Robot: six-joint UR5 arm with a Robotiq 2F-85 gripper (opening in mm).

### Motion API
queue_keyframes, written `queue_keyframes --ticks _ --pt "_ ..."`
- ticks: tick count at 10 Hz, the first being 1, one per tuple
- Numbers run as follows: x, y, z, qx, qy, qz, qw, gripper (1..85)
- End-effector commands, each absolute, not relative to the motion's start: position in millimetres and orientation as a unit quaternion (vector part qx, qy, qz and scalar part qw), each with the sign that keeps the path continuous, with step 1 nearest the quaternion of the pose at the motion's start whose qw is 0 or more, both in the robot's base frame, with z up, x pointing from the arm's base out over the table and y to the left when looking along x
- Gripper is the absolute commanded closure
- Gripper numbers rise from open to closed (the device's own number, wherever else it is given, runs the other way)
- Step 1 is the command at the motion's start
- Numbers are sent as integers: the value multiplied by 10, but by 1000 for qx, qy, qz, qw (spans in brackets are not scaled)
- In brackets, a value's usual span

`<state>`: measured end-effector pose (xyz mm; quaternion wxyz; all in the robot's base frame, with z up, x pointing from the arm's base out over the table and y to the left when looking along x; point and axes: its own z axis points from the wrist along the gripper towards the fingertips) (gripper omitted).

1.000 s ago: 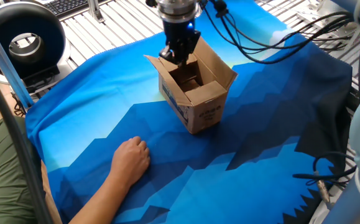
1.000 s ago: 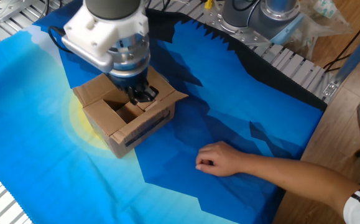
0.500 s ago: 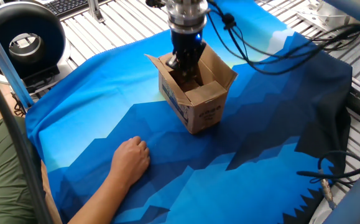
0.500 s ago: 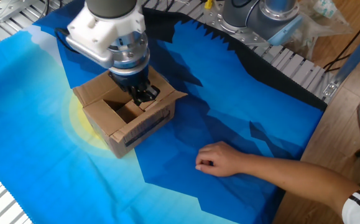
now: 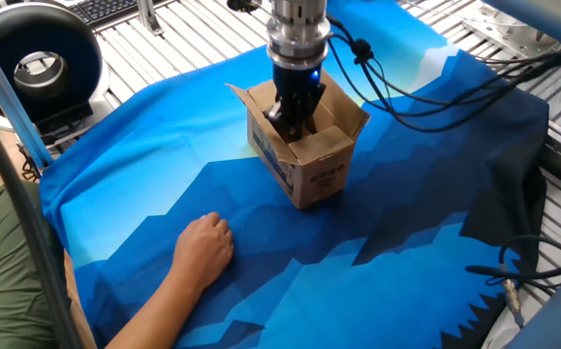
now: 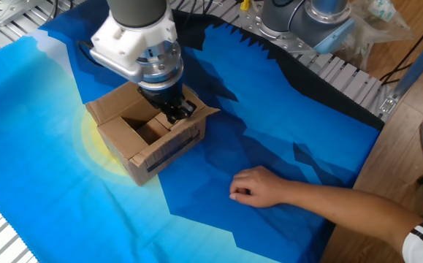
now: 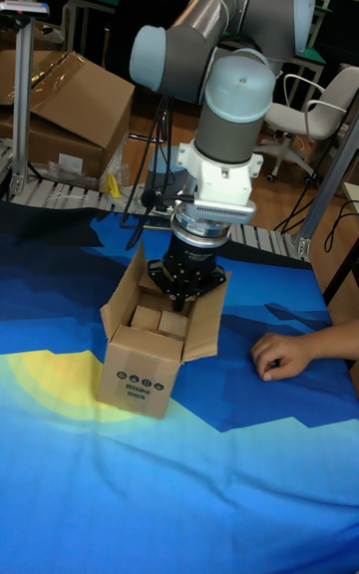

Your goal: Open a box

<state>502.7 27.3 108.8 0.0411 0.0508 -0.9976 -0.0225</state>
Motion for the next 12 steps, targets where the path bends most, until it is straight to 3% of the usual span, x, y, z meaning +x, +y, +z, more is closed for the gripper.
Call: queue_keyframes --ticks 1,7,12 --pt "4950 282 997 53 -997 -32 46 843" --pt "4769 328 1318 49 -992 -42 110 843" --pt "4620 307 1605 43 -990 -34 132 843"
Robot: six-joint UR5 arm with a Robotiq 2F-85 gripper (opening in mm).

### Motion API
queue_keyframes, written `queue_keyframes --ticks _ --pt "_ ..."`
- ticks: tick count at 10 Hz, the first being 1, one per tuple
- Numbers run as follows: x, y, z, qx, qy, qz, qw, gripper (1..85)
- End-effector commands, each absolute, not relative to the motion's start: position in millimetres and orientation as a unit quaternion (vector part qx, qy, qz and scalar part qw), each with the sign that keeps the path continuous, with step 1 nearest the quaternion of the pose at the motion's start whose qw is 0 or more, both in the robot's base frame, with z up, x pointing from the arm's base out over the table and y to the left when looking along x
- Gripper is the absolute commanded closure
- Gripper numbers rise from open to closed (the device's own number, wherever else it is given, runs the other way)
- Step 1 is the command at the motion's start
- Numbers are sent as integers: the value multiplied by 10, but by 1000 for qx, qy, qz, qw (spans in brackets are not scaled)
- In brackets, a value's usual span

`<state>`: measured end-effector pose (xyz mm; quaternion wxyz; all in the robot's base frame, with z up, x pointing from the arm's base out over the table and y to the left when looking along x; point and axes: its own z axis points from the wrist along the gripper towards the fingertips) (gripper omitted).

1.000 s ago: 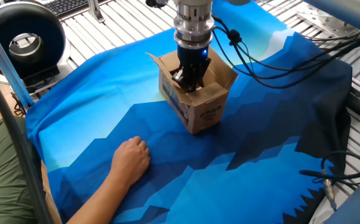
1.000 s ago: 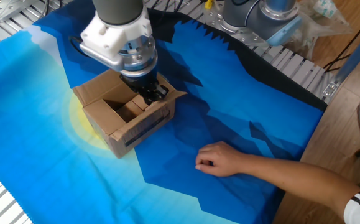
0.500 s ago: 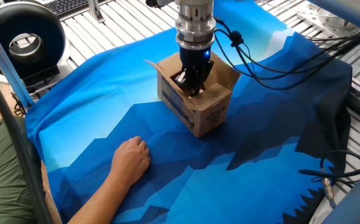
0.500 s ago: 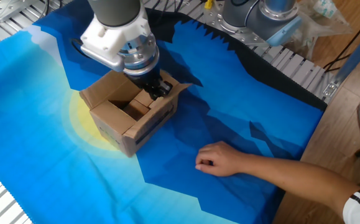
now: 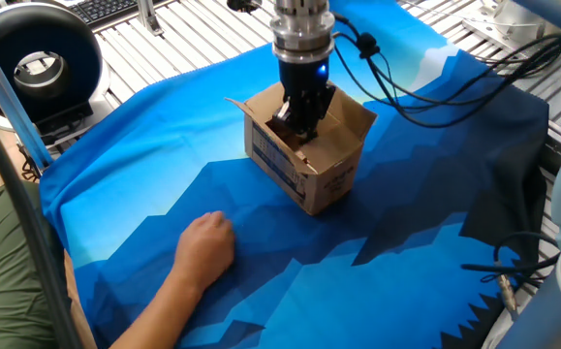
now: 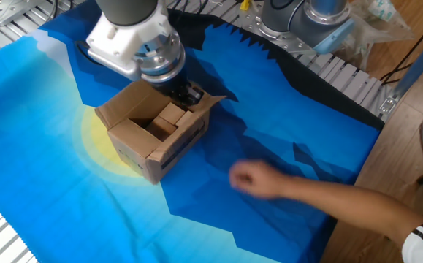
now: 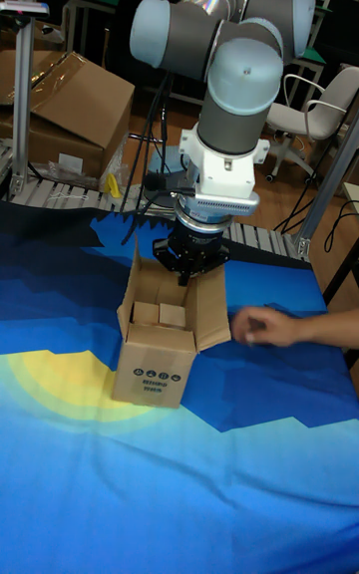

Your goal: Open a box

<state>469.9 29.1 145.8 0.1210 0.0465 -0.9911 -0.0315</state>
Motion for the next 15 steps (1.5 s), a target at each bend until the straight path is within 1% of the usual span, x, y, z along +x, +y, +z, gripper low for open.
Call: queue_keyframes --ticks 1,3,5,7,10,12,13,15 --pt "4553 303 1660 39 -989 -33 139 843" --pt "4409 271 1733 35 -987 -28 155 843" --pt "4293 258 1738 35 -986 -31 161 843" --pt "4234 318 1625 30 -987 -39 154 843" --pt "4195 381 1360 31 -990 -49 131 843" --pt "4183 421 1253 27 -991 -48 122 843" --pt "4182 415 1261 26 -991 -44 123 843" --pt "4146 397 1405 25 -990 -38 134 843"
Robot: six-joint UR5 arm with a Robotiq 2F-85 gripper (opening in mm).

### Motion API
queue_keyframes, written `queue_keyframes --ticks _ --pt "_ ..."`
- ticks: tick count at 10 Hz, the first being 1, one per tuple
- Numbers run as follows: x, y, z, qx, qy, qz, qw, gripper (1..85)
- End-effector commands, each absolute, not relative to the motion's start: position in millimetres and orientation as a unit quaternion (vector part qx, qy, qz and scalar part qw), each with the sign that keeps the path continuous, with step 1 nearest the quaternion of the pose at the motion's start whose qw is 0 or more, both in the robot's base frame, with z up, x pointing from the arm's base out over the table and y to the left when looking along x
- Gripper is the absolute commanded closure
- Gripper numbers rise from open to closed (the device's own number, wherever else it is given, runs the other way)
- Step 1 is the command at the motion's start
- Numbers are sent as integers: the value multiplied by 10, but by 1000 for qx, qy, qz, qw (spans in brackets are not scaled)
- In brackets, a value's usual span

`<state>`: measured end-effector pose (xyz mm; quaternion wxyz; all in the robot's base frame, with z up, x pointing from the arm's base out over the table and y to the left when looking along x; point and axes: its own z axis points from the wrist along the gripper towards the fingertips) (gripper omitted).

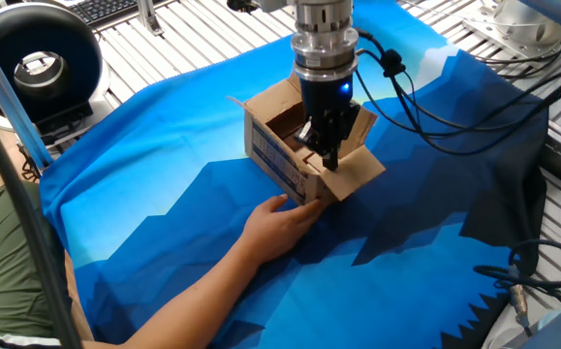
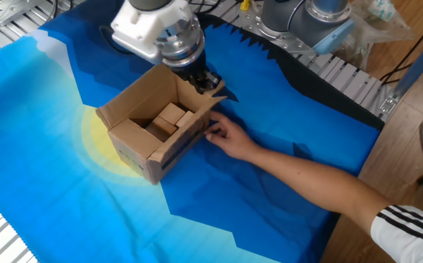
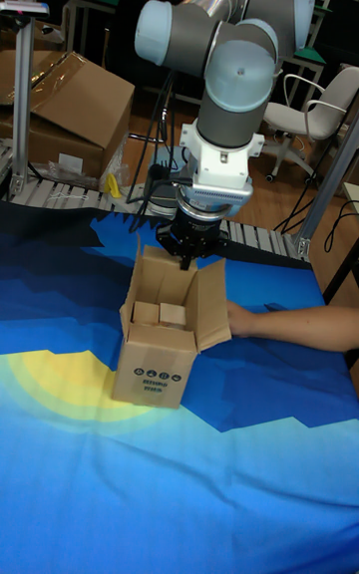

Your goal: Open a box

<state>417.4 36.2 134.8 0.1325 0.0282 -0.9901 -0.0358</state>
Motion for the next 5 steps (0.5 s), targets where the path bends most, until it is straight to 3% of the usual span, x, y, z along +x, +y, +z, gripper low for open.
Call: queue_keyframes --ticks 1,5 --pt "4120 387 1496 24 -989 -35 140 843" --pt "4070 421 1564 21 -989 -33 143 843"
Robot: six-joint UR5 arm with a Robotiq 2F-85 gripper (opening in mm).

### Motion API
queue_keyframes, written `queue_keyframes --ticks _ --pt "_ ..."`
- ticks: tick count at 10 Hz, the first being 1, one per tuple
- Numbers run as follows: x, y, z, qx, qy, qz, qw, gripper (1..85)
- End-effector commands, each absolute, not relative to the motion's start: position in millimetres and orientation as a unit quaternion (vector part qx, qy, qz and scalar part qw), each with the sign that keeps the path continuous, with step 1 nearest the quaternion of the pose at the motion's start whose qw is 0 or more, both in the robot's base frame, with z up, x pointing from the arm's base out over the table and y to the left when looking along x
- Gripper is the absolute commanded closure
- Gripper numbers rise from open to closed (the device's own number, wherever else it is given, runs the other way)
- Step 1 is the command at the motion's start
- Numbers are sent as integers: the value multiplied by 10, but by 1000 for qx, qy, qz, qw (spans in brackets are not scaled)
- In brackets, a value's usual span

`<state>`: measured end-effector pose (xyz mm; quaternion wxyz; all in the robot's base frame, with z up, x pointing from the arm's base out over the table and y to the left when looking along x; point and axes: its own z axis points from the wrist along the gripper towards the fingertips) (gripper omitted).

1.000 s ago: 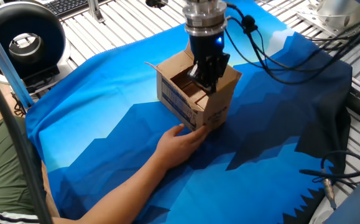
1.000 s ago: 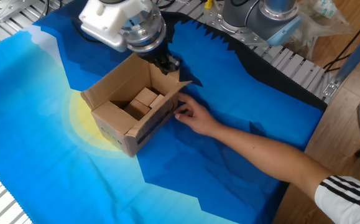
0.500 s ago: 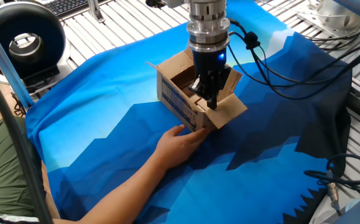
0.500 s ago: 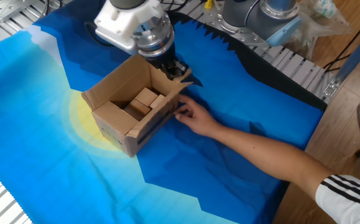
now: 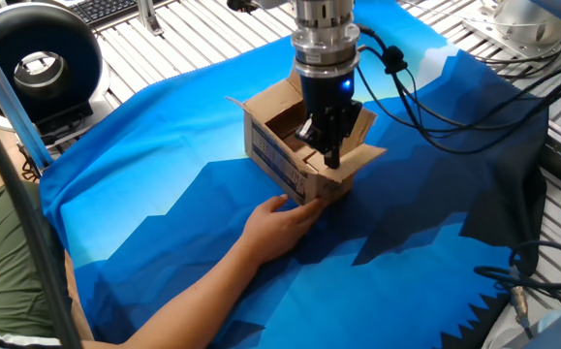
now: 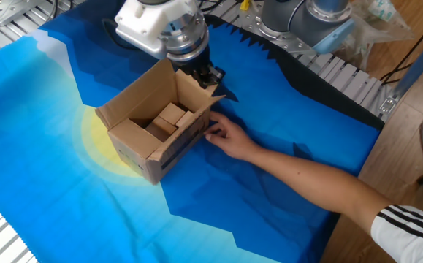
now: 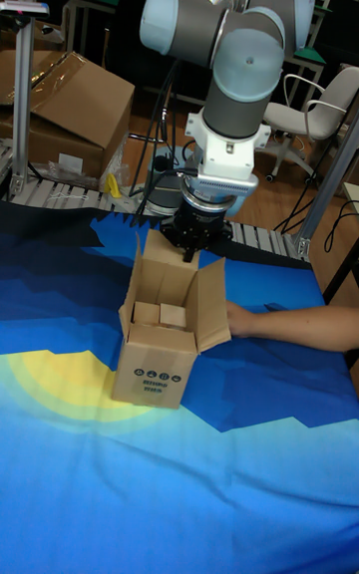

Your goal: Open a box

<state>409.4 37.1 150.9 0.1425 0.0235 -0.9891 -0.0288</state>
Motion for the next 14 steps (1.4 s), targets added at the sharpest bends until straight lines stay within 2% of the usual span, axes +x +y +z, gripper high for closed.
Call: queue_keyframes --ticks 1,3,5,8,10,13,14 --pt "4056 433 1573 20 -989 -34 143 843" --pt "4009 457 1544 16 -991 -31 133 843" --pt "4032 513 1367 14 -993 -38 114 843" --pt "4041 496 1331 17 -993 -36 107 843" --pt "4155 378 1436 25 -994 -13 104 843" --pt "4384 386 1654 39 -991 -21 123 843" --pt "4489 367 1647 46 -992 -22 118 843"
